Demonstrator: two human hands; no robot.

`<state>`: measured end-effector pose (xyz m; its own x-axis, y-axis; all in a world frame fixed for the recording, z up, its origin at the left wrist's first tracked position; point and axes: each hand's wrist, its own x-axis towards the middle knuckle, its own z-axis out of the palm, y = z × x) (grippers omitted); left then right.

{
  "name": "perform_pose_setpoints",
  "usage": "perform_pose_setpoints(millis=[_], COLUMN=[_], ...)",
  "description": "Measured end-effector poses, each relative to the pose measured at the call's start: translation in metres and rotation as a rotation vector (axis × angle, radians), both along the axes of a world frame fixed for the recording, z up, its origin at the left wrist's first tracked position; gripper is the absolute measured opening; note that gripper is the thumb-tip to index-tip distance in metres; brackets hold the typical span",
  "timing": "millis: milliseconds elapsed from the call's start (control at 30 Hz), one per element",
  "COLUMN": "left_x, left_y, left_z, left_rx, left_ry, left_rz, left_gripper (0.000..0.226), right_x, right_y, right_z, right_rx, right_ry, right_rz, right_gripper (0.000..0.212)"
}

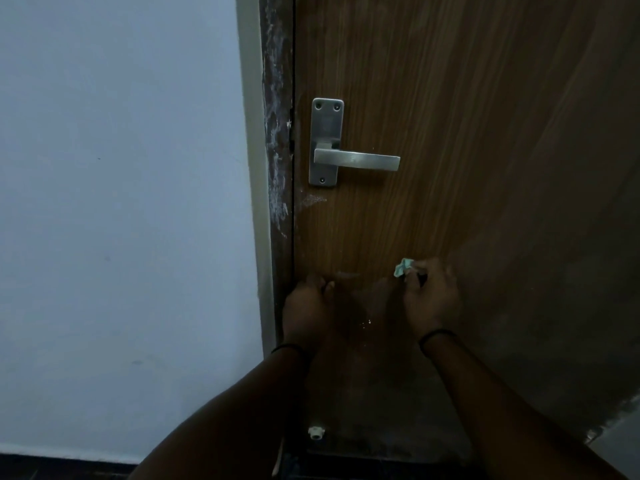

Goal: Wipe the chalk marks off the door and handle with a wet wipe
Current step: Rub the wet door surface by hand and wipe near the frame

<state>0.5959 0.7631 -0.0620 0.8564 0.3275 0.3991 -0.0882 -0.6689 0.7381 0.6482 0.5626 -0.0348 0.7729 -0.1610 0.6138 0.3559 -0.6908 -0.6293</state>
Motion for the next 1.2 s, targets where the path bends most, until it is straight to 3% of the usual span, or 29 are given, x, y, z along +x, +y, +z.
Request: perform_pose_setpoints(millis=[67, 233, 333, 500, 700, 900, 1033, 1200], left_x=[0.0, -0.002, -0.004, -0.003, 0.001, 0.001, 0.004, 0.003], left_y=[0.001, -0.004, 0.001, 0.004, -0.01, -0.043, -0.058, -0.058], left_z=[-0.001, -0.008, -0.011, -0.007, 0.004, 0.017, 0.034, 0.045], left_rx=[0.008, 0.044, 0.076, 0.196, 0.212, 0.208, 0.24, 0.228], left_ry=[-0.003, 0.016, 0.011, 0.008, 0.025, 0.038, 0.053, -0.019], left_rz=[0.012, 0.036, 0.037, -0.001, -0.026, -0.092, -0.108, -0.086], left_gripper=[0.017, 0.015, 0.017, 0.027, 0.02, 0.018, 0.022, 0.019], right_x=[0.0, -0.005, -0.004, -0.005, -0.001, 0.011, 0.015, 0.001], right_y=[0.008, 0.049, 0.078, 0.096, 0.015, -0.047, -0.05, -0.035], right_z=[0.004, -0.011, -0.015, -0.011, -0.023, 0.043, 0.09, 0.051], right_rx=[-0.024, -0.4, -0.424, -0.37, -0.298, 0.051, 0.272, 0.336], right_ry=[-0.014, 0.009, 0.069, 0.016, 0.009, -0.125, -0.193, -0.01], right_rz=[0.002, 0.211, 0.313, 0.298, 0.207, -0.04, -0.042, -0.093], right_gripper=[0.006, 0.015, 0.024, 0.019, 0.009, 0.004, 0.003, 0.007])
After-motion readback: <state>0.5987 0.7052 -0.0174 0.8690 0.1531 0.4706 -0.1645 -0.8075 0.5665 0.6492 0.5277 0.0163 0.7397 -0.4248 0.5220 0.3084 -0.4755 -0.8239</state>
